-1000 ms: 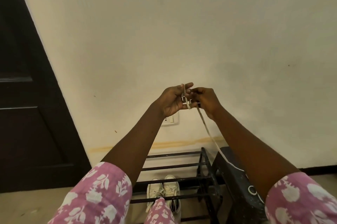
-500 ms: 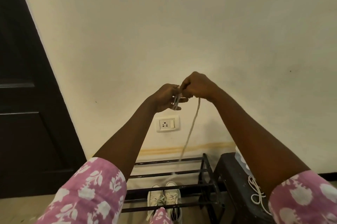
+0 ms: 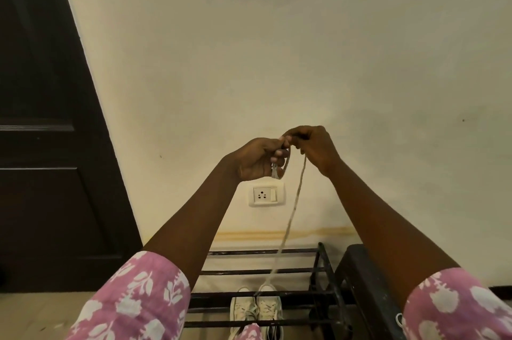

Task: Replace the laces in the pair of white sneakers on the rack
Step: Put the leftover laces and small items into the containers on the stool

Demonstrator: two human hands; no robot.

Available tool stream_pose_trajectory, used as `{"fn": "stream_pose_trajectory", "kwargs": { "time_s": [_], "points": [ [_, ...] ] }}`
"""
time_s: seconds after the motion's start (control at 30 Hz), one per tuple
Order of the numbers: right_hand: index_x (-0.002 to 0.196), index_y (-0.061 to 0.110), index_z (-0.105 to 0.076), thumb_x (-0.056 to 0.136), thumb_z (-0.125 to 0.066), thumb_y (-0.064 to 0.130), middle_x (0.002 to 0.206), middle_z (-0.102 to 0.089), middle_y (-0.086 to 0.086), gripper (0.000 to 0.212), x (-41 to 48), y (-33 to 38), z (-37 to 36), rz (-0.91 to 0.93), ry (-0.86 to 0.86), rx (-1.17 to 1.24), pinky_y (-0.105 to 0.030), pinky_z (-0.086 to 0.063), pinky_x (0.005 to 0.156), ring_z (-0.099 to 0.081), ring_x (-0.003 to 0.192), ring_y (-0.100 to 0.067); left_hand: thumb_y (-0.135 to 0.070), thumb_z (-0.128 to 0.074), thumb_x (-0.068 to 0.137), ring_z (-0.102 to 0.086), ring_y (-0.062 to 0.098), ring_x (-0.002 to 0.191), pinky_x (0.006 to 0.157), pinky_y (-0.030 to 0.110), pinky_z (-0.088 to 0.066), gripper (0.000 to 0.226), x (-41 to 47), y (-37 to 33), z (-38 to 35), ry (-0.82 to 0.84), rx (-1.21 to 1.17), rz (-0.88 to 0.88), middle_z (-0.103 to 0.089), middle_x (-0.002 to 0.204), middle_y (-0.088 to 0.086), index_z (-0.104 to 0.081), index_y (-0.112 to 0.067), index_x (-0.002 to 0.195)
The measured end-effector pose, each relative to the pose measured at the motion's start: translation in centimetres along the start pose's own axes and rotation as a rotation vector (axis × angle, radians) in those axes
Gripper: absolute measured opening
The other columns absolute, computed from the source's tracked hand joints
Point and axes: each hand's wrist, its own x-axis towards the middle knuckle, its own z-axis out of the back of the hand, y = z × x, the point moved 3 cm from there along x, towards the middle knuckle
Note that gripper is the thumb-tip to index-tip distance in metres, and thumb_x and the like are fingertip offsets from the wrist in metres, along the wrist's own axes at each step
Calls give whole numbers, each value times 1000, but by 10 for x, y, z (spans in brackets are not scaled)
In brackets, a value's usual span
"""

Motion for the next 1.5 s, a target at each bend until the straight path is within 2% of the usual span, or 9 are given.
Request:
{"fn": "stream_pose_trajectory", "kwargs": {
  "time_s": [0.2, 0.33, 0.5, 0.7, 0.83, 1.0, 1.17, 1.33, 1.5],
  "points": [
    [75, 10, -65, 88, -57, 3, 67, -57, -3, 18, -17, -11, -35, -244, 157, 211, -24, -45, 57, -50, 61, -14, -22, -31, 102, -50, 7, 51, 48, 18, -41, 27, 8, -14, 7, -74, -438, -239, -54, 66, -3, -53, -12, 89],
    [90, 6, -67, 88, -54, 1, 71, -59, -2, 14, -20, -5, -43, -255, 283, 10, -20, -43, 54, -51, 60, -11, -23, -33, 102, -64, 14, 78, 69, 36, -54, 26, 10, -21, 18, -249, -354, -350, -65, 90, 2, -57, -13, 96],
    [87, -6, -69, 82, -60, -1, 67, -61, -7, 12, -11, 22, -32, -178, 421, -231, -19, -39, 50, -50, 55, -11, -30, -36, 101, -55, 29, 109, 91, 46, -44, 30, 10, -18, 29, -359, -245, -296, -54, 125, 13, -48, -7, 116],
    [87, 2, -74, 75, -65, -2, 65, -61, -8, 16, 13, 51, -16, -31, 458, -423, -15, -37, 49, -48, 54, -9, -50, -21, 100, -65, 19, 89, 78, 40, -47, 54, -2, -2, 23, -201, 275, -1, -67, 95, 4, -59, -12, 111],
    [90, 6, -75, 77, -70, 2, 73, -66, 0, 14, 29, 48, -10, 73, 414, -465, -15, -41, 64, -54, 64, -1, -57, -21, 96, -63, 16, 64, 58, 27, -53, 57, -9, -5, 14, -89, 219, 92, -66, 75, 5, -55, -12, 94],
    [90, 10, -74, 82, -67, 2, 75, -69, 5, 14, 28, 29, -8, 98, 177, -85, -9, -44, 60, -61, 64, 2, -42, -28, 101, -45, 4, 44, 34, 12, -29, 39, -11, -14, 11, -106, 201, 55, -58, 68, 1, -53, -12, 94],
    [82, 13, -72, 86, -56, -5, 60, -65, 2, 24, 5, 1, -23, -120, 77, 312, -21, -40, 44, -49, 50, -12, -33, -32, 102, -41, 4, 43, 33, 11, -24, 31, -7, -21, 11, -149, 41, -52, -48, 70, 2, -52, -12, 91],
    [86, 1, -67, 91, -55, 5, 73, -69, -9, 14, -11, -5, -45, -252, 257, 138, -22, -38, 44, -50, 48, -13, -29, -34, 102, -60, 12, 53, 42, 16, -44, 27, -3, -21, 12, -151, -338, -187, -62, 73, 6, -51, -9, 93],
    [93, 0, -62, 92, -54, 9, 68, -66, -7, 12, -16, 8, -48, -286, 419, 41, -18, -34, 41, -43, 43, -10, -25, -36, 101, -65, 23, 87, 72, 40, -56, 20, 3, -17, 22, -266, -374, -315, -65, 99, 13, -48, -10, 93]
  ]
}}
